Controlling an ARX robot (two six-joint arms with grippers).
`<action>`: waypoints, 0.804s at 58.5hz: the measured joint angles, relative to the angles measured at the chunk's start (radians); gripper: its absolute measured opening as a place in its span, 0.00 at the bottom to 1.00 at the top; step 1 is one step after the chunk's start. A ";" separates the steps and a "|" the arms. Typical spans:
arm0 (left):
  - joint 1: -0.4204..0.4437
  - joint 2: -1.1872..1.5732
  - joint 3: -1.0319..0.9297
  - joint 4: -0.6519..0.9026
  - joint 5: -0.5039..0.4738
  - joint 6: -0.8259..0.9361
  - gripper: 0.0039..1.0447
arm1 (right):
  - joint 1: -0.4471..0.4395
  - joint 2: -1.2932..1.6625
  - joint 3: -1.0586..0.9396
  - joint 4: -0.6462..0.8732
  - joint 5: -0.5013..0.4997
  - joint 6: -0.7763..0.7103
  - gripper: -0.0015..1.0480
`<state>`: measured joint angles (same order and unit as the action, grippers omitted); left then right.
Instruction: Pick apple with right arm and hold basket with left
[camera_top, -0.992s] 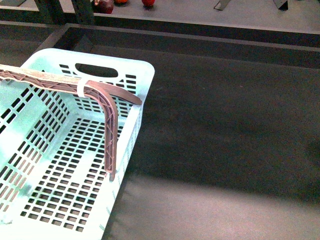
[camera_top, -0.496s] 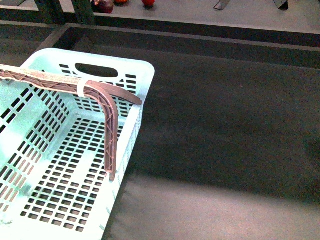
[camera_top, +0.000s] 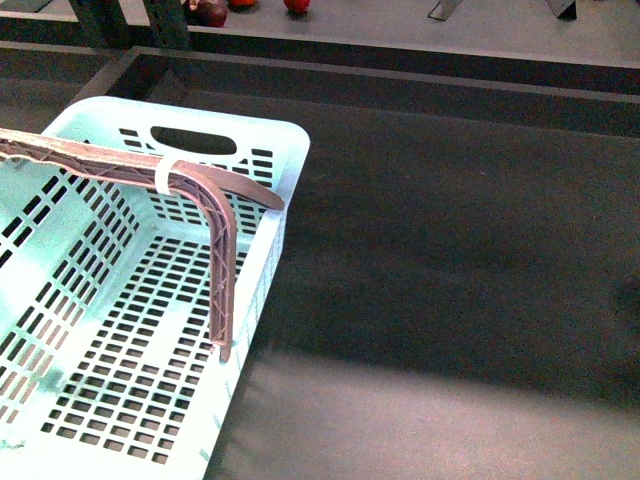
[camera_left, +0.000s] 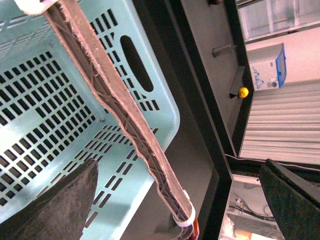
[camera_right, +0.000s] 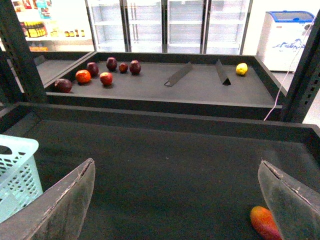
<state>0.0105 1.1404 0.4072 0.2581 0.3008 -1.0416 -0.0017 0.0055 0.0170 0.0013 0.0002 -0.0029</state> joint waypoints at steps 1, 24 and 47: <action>0.000 0.011 0.004 0.000 0.000 -0.007 0.94 | 0.000 0.000 0.000 0.000 0.000 0.000 0.91; -0.033 0.349 0.168 0.049 -0.044 -0.109 0.94 | 0.000 0.000 0.000 0.000 0.000 0.000 0.91; -0.066 0.509 0.307 0.019 -0.077 -0.113 0.74 | 0.000 0.000 0.000 0.000 0.000 0.000 0.91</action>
<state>-0.0555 1.6489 0.7143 0.2771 0.2237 -1.1542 -0.0017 0.0055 0.0170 0.0013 0.0002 -0.0029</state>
